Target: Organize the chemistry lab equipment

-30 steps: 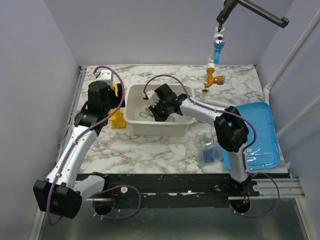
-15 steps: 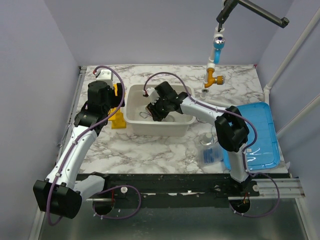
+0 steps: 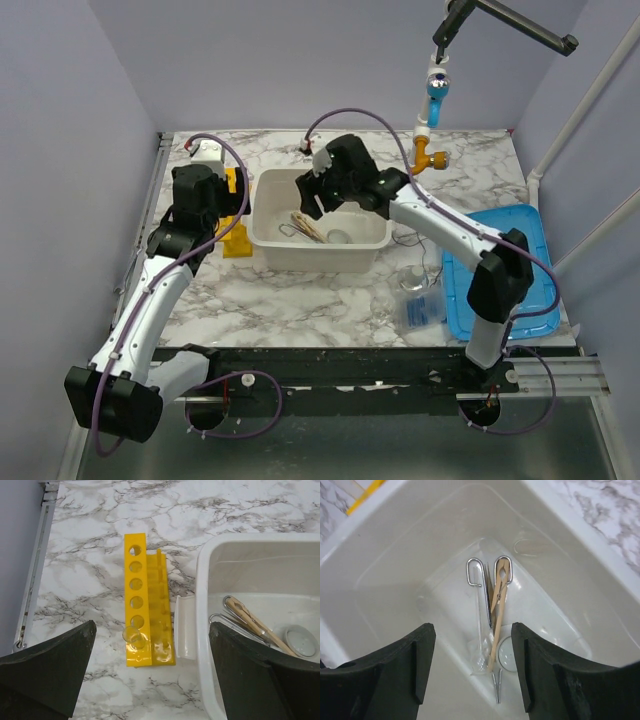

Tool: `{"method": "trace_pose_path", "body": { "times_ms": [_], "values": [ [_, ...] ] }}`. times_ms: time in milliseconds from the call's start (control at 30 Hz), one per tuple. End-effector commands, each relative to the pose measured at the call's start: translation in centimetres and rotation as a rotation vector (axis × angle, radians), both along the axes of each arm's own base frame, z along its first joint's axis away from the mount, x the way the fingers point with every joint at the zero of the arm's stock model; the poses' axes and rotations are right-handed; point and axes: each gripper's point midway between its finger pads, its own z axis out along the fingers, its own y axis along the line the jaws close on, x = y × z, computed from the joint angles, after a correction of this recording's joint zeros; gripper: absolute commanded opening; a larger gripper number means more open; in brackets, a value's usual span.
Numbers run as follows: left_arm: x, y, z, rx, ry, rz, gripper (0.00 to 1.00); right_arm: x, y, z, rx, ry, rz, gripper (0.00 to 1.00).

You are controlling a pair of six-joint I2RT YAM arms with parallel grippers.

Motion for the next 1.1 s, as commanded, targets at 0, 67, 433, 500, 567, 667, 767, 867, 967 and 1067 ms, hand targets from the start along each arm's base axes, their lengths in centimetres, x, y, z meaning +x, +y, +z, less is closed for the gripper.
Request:
{"method": "trace_pose_path", "body": {
  "times_ms": [0,67,433,500,567,667,767,867,967,1067],
  "values": [
    [-0.2,0.5,1.3,0.002,-0.055,0.012,0.99,-1.4,-4.1,6.3,0.089,-0.018,-0.226,0.69],
    [-0.3,0.4,1.4,-0.002,-0.061,0.013,0.99,-2.7,-6.6,7.9,0.117,-0.021,-0.323,0.70],
    [-0.6,0.3,2.0,-0.016,-0.079,0.006,0.99,-14.5,-15.3,6.8,0.173,0.218,-0.489,0.61],
    [-0.7,0.3,2.1,-0.018,-0.075,0.002,0.99,-16.5,-15.8,5.6,0.195,0.255,-0.483,0.60],
    [-0.7,0.1,2.1,-0.024,-0.075,-0.006,0.99,-18.1,-16.0,4.1,0.215,0.300,-0.479,0.60],
    [-0.7,-0.2,2.0,-0.035,-0.072,-0.017,0.99,-19.7,-16.2,1.1,0.194,0.350,-0.494,0.59],
    [-0.6,-0.4,1.9,-0.042,-0.070,-0.023,0.99,-20.1,-16.4,-1.6,0.130,0.342,-0.517,0.59],
    [-0.6,-0.5,1.7,-0.044,-0.064,-0.027,0.99,-19.9,-16.0,-3.3,0.079,0.324,-0.515,0.57],
    [-0.6,-0.5,1.6,-0.045,-0.059,-0.028,0.99,-20.0,-14.9,-4.9,0.035,0.313,-0.480,0.53],
    [-0.6,-0.5,1.7,-0.043,-0.060,-0.025,0.99,-20.1,-14.5,-6.7,-0.023,0.305,-0.474,0.50]
  ]
}}
